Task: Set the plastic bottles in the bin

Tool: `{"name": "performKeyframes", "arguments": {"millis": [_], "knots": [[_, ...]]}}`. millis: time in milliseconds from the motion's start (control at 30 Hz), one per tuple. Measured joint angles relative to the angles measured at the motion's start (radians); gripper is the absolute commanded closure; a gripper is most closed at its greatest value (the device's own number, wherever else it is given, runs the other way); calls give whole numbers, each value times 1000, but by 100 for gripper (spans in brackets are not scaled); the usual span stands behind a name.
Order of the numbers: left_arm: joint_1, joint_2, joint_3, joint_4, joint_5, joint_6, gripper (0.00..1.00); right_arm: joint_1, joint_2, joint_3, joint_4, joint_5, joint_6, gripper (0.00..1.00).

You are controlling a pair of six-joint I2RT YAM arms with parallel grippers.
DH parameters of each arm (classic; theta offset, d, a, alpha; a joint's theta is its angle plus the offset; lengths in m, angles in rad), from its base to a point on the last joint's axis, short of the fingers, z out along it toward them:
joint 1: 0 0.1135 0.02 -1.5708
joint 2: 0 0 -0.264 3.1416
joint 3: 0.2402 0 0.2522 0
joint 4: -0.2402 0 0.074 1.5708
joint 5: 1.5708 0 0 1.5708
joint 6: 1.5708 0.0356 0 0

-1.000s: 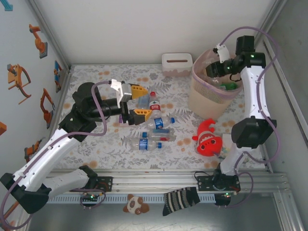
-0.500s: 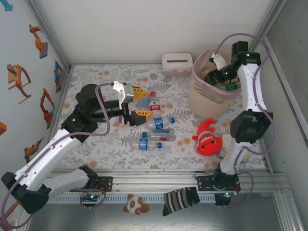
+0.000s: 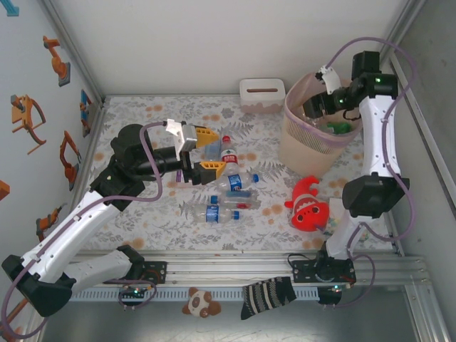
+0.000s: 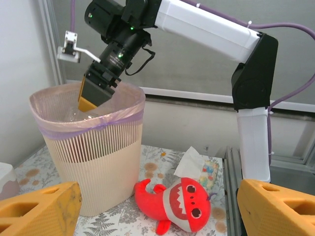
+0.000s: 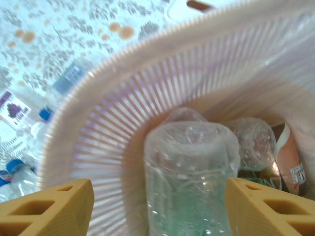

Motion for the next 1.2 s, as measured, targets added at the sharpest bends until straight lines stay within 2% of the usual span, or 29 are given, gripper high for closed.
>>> {"name": "performKeyframes", "arguments": {"millis": [133, 200, 433, 700, 1033, 1200], "knots": [[0, -3, 0, 0, -6, 0, 18, 0, -7, 0, 79, -14, 90, 57], [0, -6, 0, 0, -7, 0, 18, 0, -5, 0, 124, -11, 139, 60], [0, -22, 0, 0, -21, 0, 18, 0, 36, 0, 224, 90, 268, 62], [0, -24, 0, -1, -22, 0, 18, 0, 92, -11, 231, 259, 345, 63], [0, -24, 0, -2, -28, 0, 18, -5, 103, -93, 256, 542, 365, 67], [0, -24, -2, -5, -33, 0, 18, -8, 109, -131, 233, 631, 365, 67]]}}
